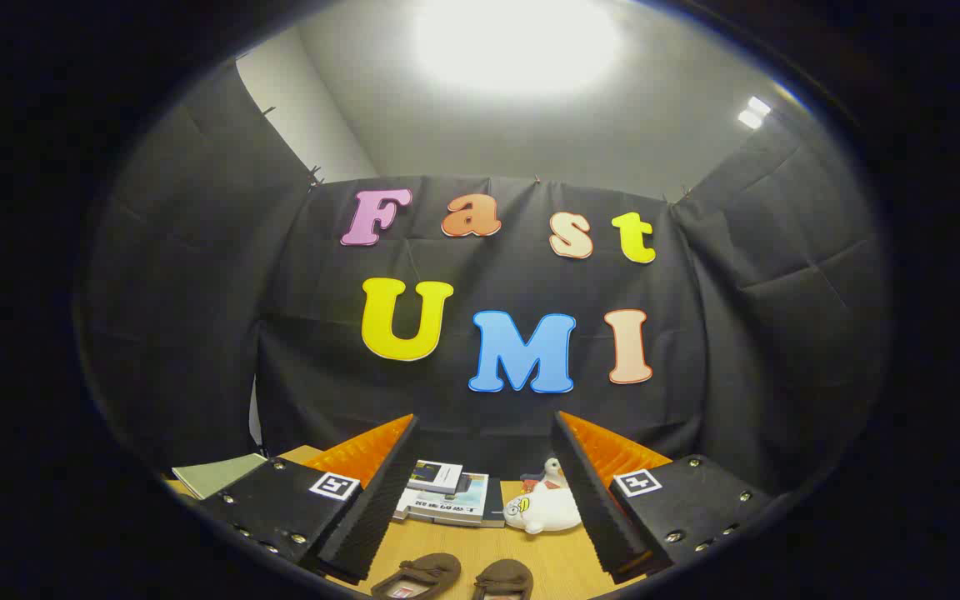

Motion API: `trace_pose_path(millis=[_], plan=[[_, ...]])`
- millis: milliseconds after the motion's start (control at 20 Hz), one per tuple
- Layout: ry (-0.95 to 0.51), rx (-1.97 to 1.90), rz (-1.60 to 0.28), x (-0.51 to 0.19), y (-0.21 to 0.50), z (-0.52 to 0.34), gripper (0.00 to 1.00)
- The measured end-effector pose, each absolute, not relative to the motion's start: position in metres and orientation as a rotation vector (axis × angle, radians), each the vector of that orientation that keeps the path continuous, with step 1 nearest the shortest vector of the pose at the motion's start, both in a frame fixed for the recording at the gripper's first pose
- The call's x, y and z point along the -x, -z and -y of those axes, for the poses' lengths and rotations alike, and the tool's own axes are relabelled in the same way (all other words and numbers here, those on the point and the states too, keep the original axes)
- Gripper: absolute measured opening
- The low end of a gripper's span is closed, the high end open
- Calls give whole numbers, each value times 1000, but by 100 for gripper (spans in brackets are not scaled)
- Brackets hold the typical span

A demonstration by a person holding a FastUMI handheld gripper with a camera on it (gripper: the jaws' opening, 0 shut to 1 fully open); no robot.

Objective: Open the storage box then place both shoes into the box .Put the left shoe in first, then the right shoe, with the right side of both shoes facing outward in a uniform manner.

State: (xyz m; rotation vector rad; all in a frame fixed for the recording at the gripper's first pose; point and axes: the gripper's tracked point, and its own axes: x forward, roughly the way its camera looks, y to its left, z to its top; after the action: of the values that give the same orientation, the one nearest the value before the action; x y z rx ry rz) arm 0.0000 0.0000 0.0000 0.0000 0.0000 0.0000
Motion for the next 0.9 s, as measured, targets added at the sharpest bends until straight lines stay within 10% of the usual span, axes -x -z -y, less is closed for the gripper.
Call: trace_pose_path(millis=[900], plan=[[-39,-63,-7,-4,9,-21,96]])
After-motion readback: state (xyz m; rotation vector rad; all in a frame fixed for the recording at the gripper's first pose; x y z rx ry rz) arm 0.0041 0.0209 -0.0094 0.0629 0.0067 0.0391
